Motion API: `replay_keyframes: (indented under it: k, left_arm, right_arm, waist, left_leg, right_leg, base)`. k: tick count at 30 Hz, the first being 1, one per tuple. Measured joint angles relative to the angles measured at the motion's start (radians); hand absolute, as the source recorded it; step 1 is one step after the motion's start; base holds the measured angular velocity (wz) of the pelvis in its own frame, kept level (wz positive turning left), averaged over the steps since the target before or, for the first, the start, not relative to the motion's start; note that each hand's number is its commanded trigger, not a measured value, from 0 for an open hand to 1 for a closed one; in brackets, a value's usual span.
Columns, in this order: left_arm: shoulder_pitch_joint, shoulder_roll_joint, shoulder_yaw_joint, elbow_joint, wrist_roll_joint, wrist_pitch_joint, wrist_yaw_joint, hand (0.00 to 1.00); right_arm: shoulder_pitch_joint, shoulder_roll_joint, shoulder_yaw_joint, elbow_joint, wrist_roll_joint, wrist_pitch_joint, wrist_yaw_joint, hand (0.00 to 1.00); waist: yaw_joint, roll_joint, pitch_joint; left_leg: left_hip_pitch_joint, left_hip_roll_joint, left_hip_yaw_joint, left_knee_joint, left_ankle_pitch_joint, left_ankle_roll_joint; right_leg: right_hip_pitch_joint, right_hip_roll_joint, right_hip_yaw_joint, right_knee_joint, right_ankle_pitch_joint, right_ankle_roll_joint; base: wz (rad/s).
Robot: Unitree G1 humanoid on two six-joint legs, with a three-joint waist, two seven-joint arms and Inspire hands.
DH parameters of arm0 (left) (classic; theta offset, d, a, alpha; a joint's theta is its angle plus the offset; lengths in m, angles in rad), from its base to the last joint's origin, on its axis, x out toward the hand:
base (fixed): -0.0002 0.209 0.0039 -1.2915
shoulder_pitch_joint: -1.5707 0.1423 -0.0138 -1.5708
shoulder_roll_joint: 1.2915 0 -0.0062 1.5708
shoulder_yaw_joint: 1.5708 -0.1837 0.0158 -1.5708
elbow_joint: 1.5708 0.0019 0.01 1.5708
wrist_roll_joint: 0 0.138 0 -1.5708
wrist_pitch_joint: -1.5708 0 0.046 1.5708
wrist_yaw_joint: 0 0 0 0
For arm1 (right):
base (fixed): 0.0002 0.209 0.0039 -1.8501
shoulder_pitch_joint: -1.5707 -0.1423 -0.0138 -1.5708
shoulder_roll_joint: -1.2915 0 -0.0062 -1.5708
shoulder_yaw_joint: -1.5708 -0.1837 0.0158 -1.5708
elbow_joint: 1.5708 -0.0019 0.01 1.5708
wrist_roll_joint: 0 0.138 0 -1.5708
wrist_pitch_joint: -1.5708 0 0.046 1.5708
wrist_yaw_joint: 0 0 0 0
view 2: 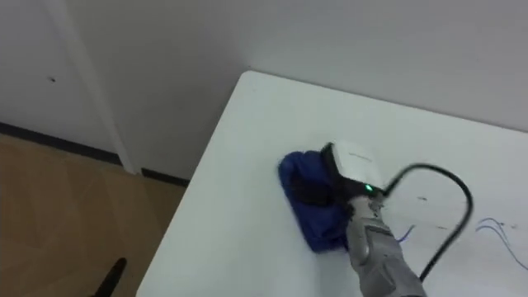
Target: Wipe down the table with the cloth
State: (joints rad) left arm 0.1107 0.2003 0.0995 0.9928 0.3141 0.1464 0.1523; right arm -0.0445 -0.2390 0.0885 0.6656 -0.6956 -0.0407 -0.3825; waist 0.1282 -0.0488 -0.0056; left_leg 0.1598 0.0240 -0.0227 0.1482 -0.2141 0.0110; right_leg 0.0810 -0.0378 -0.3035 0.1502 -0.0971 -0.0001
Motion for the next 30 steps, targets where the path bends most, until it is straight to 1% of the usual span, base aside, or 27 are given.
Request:
replay_keyframes:
  k: [1, 2, 3, 4, 7, 9, 11, 12, 13, 14, 15, 16, 17, 18, 19, 20, 21, 22, 23, 24, 25, 26, 27, 29, 30]
  left_arm:
    - [0.022, 0.011, 0.019, 0.001, 0.008, 0.001, 0.011, 0.00]
    - [0.032, 0.016, 0.028, 0.001, 0.011, 0.002, 0.016, 0.00]
    - [0.054, 0.024, 0.045, 0.001, 0.021, 0.004, 0.018, 0.00]
    - [0.074, 0.030, 0.056, 0.001, 0.023, 0.007, 0.019, 0.00]
    - [0.101, 0.036, 0.053, -0.002, 0.023, 0.008, 0.018, 0.00]
    - [0.101, 0.032, 0.046, -0.018, 0.021, 0.009, 0.016, 0.00]
    - [0.090, 0.021, 0.043, -0.037, 0.001, 0.006, 0.016, 0.00]
    - [0.072, 0.008, 0.043, -0.035, 0.000, 0.006, 0.017, 0.00]
    - [0.047, -0.002, 0.029, -0.027, -0.008, 0.006, 0.018, 0.00]
    - [0.036, -0.005, 0.019, -0.026, -0.012, 0.006, 0.018, 0.00]
    - [0.014, -0.015, 0.006, -0.026, -0.028, 0.007, 0.018, 0.00]
    - [-0.011, -0.016, -0.018, -0.020, -0.051, 0.009, 0.018, 0.00]
    - [-0.023, -0.016, -0.032, -0.016, -0.054, 0.012, 0.017, 0.00]
    - [-0.054, -0.023, -0.052, -0.001, -0.069, 0.017, 0.014, 0.00]
    - [-0.084, -0.041, -0.059, 0.005, -0.068, 0.022, 0.013, 0.00]
    - [-0.096, -0.051, -0.065, 0.005, -0.066, 0.023, 0.011, 0.00]
    - [-0.098, -0.071, -0.070, 0.005, -0.067, 0.024, 0.007, 0.00]
    - [-0.096, -0.075, -0.089, -0.001, -0.071, 0.025, 0.004, 0.00]
    - [-0.087, -0.074, -0.093, -0.001, -0.075, 0.026, 0.004, 0.00]
    - [-0.064, -0.067, -0.090, -0.001, -0.085, 0.040, 0.004, 0.00]
    - [-0.041, -0.056, -0.085, -0.001, -0.088, 0.061, 0.008, 0.00]
    - [-0.032, -0.053, -0.082, -0.002, -0.089, 0.070, 0.010, 0.00]
    - [-0.017, -0.046, -0.079, -0.002, -0.089, 0.077, 0.013, 0.00]
    - [-0.003, -0.032, -0.074, -0.007, -0.083, 0.070, 0.013, 0.00]
    - [0.019, -0.023, -0.042, -0.007, -0.073, 0.053, 0.015, 0.00]
  right_arm:
    - [0.019, -0.021, -0.040, 0.046, 0.047, -0.019, -0.032, 1.00]
    - [0.028, -0.031, -0.060, 0.068, 0.071, -0.027, -0.046, 1.00]
    - [0.042, -0.049, -0.102, 0.104, 0.110, -0.034, -0.062, 1.00]
    - [0.050, -0.065, -0.145, 0.140, 0.140, -0.034, -0.071, 1.00]
    - [0.038, -0.089, -0.216, 0.219, 0.214, -0.034, -0.076, 1.00]
    - [0.022, -0.090, -0.220, 0.226, 0.262, -0.022, -0.070, 1.00]
    - [-0.008, -0.088, -0.199, 0.218, 0.249, 0.007, -0.042, 1.00]
    - [-0.043, -0.079, -0.193, 0.209, 0.234, 0.043, -0.015, 1.00]
    - [-0.068, -0.073, -0.167, 0.161, 0.216, 0.102, 0.015, 1.00]
    - [-0.079, -0.071, -0.138, 0.126, 0.214, 0.128, 0.038, 1.00]
    - [-0.091, -0.064, -0.049, 0.006, 0.197, 0.188, 0.081, 1.00]
    - [-0.110, -0.055, 0.070, -0.115, 0.149, 0.219, 0.124, 1.00]
    - [-0.132, -0.048, 0.119, -0.160, 0.122, 0.224, 0.143, 1.00]
    - [-0.195, -0.010, 0.203, -0.209, 0.073, 0.221, 0.184, 1.00]
    - [-0.271, 0.045, 0.239, -0.207, 0.035, 0.212, 0.218, 1.00]
    - [-0.305, 0.066, 0.248, -0.204, 0.016, 0.212, 0.233, 1.00]
    - [-0.356, 0.097, 0.256, -0.184, -0.015, 0.207, 0.255, 1.00]
    - [-0.396, 0.103, 0.263, -0.156, -0.020, 0.199, 0.270, 1.00]
    - [-0.407, 0.103, 0.260, -0.149, -0.020, 0.201, 0.277, 1.00]
    - [-0.410, 0.101, 0.255, -0.143, -0.018, 0.207, 0.278, 1.00]
    - [-0.397, 0.096, 0.241, -0.121, -0.007, 0.206, 0.277, 1.00]
    - [-0.386, 0.092, 0.232, -0.109, -0.006, 0.206, 0.277, 1.00]
    - [-0.349, 0.079, 0.210, -0.064, -0.006, 0.195, 0.268, 1.00]
    - [-0.257, 0.049, 0.164, 0.026, 0.012, 0.155, 0.236, 1.00]
    - [-0.171, 0.047, 0.079, 0.011, 0.065, 0.081, 0.188, 1.00]
  waist:
    - [-0.003, 0.001, 0.0004]
    - [-0.006, 0.001, -0.0006]
    - [-0.016, 0.002, -0.0024]
    - [-0.024, 0.004, -0.0069]
    - [-0.054, 0.006, -0.0095]
    - [-0.060, 0.006, -0.0095]
    - [-0.057, 0.009, -0.0107]
    - [-0.056, 0.012, -0.0109]
    - [-0.044, 0.009, -0.0114]
    - [-0.034, 0.017, -0.0068]
    - [-0.006, 0.011, -0.0093]
    - [0.011, 0.008, -0.0064]
    - [0.011, 0.006, -0.0026]
    - [0.011, 0.001, 0.0030]
    - [0.016, -0.005, 0.0081]
    - [0.021, -0.009, 0.0101]
    - [0.047, -0.011, 0.0103]
    - [0.065, -0.017, 0.0082]
    - [0.073, -0.019, 0.0081]
    - [0.074, -0.025, 0.0072]
    - [0.072, -0.027, 0.0072]
    - [0.071, -0.028, 0.0076]
    - [0.065, -0.027, 0.0083]
    - [0.056, -0.026, 0.0084]
    - [0.032, -0.024, 0.0077]
  left_leg:
    - [0.008, 0.000, 0.006, 0.000, -0.002, 0.003]
    - [0.011, -0.001, 0.005, 0.001, -0.005, 0.006]
    - [0.014, -0.003, 0.002, 0.003, -0.008, 0.010]
    - [0.017, -0.006, -0.003, 0.003, -0.010, 0.011]
    - [0.021, -0.010, -0.014, 0.008, -0.012, 0.015]
    - [0.024, -0.010, -0.015, 0.009, -0.012, 0.015]
    - [0.025, -0.009, -0.009, 0.010, -0.011, 0.014]
    - [0.025, -0.009, -0.001, 0.010, -0.011, 0.014]
    - [0.025, -0.007, 0.020, 0.006, -0.009, 0.011]
    - [0.024, -0.005, 0.036, 0.003, -0.008, 0.010]
    - [0.021, 0.000, 0.066, -0.002, -0.007, 0.008]
    - [0.017, 0.002, 0.073, -0.004, -0.006, 0.006]
    - [0.016, 0.004, 0.074, -0.004, -0.005, 0.004]
    - [0.011, 0.007, 0.072, -0.005, -0.003, 0.000]
    - [0.002, 0.007, 0.069, -0.004, 0.001, -0.005]
    - [-0.001, 0.008, 0.065, -0.004, 0.001, -0.006]
    - [-0.008, 0.008, 0.052, -0.004, 0.002, -0.006]
    - [-0.012, 0.009, 0.039, -0.004, 0.002, -0.006]
    - [-0.012, 0.009, 0.034, -0.003, 0.003, -0.006]
    - [-0.015, 0.009, 0.016, -0.003, 0.003, -0.005]
    - [-0.017, 0.010, 0.005, -0.001, 0.003, -0.005]
    - [-0.016, 0.010, 0.003, 0.002, 0.003, -0.005]
    - [-0.015, 0.007, -0.002, 0.007, 0.003, -0.005]
    - [-0.015, -0.001, -0.007, 0.012, 0.003, -0.005]
    - [-0.014, -0.006, -0.002, 0.012, 0.004, -0.004]
  right_leg:
    - [0.010, -0.001, 0.000, 0.000, 0.000, 0.002]
    - [0.015, -0.002, -0.001, 0.000, 0.000, 0.003]
    - [0.023, -0.004, -0.002, 0.000, -0.001, 0.006]
    - [0.027, -0.007, -0.003, 0.001, -0.001, 0.008]
    - [0.040, -0.013, -0.014, 0.002, -0.001, 0.012]
    - [0.042, -0.013, -0.012, 0.003, -0.001, 0.012]
    - [0.037, -0.011, -0.005, 0.009, -0.001, 0.011]
    - [0.027, -0.010, 0.004, 0.021, 0.000, 0.011]
    - [0.008, -0.008, 0.025, 0.035, 0.000, 0.008]
    - [-0.005, -0.005, 0.040, 0.041, 0.001, 0.005]
    - [-0.029, 0.003, 0.070, 0.048, 0.007, -0.004]
    - [-0.049, 0.013, 0.092, 0.054, 0.012, -0.013]
    - [-0.051, 0.016, 0.097, 0.054, 0.014, -0.015]
    - [-0.055, 0.020, 0.099, 0.054, 0.015, -0.018]
    - [-0.062, 0.022, 0.097, 0.053, 0.015, -0.019]
    - [-0.063, 0.022, 0.094, 0.051, 0.015, -0.020]
    - [-0.061, 0.022, 0.082, 0.043, 0.016, -0.020]
    - [-0.055, 0.020, 0.069, 0.035, 0.015, -0.020]
    - [-0.054, 0.020, 0.064, 0.034, 0.015, -0.019]
    - [-0.049, 0.018, 0.050, 0.029, 0.013, -0.017]
    - [-0.038, 0.018, 0.041, 0.017, 0.013, -0.016]
    - [-0.035, 0.016, 0.038, 0.014, 0.013, -0.016]
    - [-0.024, 0.012, 0.029, 0.008, 0.013, -0.015]
    - [-0.008, 0.003, 0.028, -0.008, 0.006, -0.005]
    - [0.000, -0.004, 0.029, -0.015, 0.000, 0.004]
  base:
    - [0.00]
    - [0.06]
    - [0.08]
    - [0.11]
    - [0.15]
    - [-0.03]
    - [-0.17]
    - [-0.40]
    - [-0.52]
    - [-0.81]
    - [-0.89]
    - [-0.79]
    - [-0.36]
    - [0.05]
    - [0.14]
    - [0.24]
    - [0.35]
    - [0.36]
    - [0.42]
    - [0.39]
    - [0.41]
    - [0.44]
    - [0.52]
    - [0.52]
    - [0.27]
